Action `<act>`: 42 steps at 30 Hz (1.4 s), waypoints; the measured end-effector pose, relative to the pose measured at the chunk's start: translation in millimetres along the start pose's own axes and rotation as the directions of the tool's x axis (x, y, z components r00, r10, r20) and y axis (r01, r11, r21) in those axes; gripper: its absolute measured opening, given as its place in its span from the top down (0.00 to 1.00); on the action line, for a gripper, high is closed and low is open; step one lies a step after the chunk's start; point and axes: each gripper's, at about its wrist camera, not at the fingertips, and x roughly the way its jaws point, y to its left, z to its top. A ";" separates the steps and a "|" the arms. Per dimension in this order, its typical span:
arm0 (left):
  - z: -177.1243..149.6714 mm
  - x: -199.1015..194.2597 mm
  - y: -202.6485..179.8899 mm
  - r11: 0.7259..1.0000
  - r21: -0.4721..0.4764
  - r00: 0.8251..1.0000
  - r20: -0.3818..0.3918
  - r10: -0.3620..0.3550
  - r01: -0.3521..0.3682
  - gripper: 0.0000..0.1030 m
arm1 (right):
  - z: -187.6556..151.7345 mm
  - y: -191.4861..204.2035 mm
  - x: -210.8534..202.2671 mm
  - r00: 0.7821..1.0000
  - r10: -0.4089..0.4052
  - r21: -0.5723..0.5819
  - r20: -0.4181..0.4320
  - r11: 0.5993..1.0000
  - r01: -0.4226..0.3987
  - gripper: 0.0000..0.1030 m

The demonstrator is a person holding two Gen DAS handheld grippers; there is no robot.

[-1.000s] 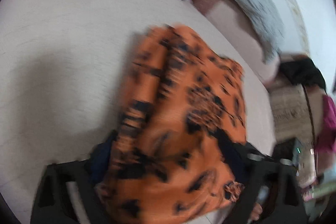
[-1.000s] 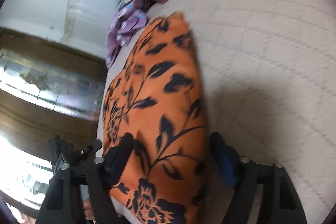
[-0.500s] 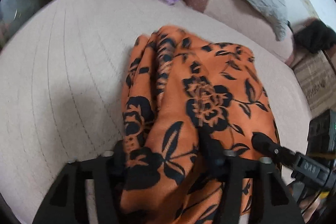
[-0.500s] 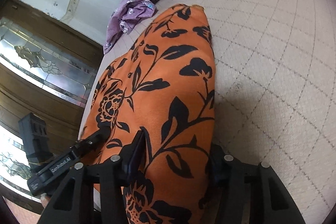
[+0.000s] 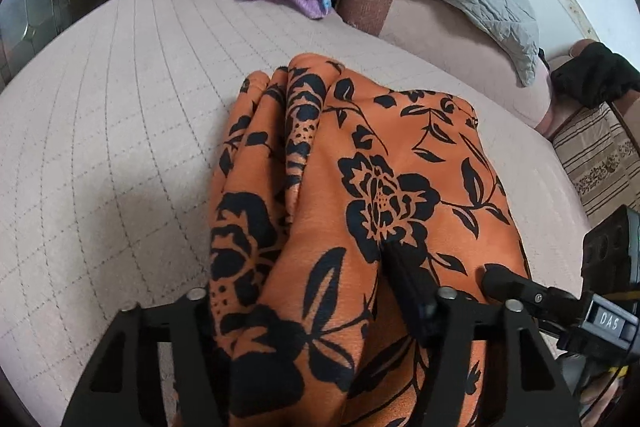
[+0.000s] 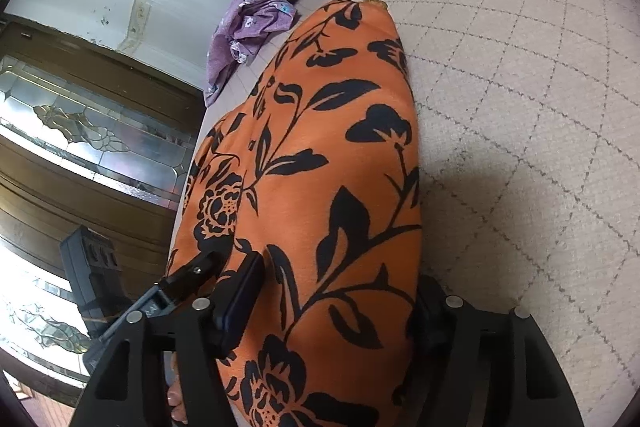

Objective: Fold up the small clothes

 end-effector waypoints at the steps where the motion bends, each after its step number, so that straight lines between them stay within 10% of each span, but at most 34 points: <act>1: 0.7 0.4 -0.8 1.000 0.007 1.000 0.008 0.004 -0.004 0.42 | 0.0 0.9 0.4 1.000 -0.008 -0.003 0.002 1.000 0.008 0.36; 13: -3.1 -2.4 22.9 0.998 -0.067 0.999 -0.042 -0.026 0.024 0.17 | 5.1 -2.3 6.1 1.000 0.011 0.028 -0.011 1.000 -0.011 0.32; 23: 1.5 -11.2 20.2 0.999 -0.045 1.000 -0.009 -0.021 0.021 0.56 | -1.0 7.5 5.7 0.999 -0.023 -0.044 0.045 0.999 0.025 0.40; 42: -0.3 -38.8 -20.9 0.991 0.081 0.993 0.057 0.099 -0.103 0.61 | -3.5 21.0 -31.3 0.986 -0.019 -0.124 0.166 0.991 0.040 0.55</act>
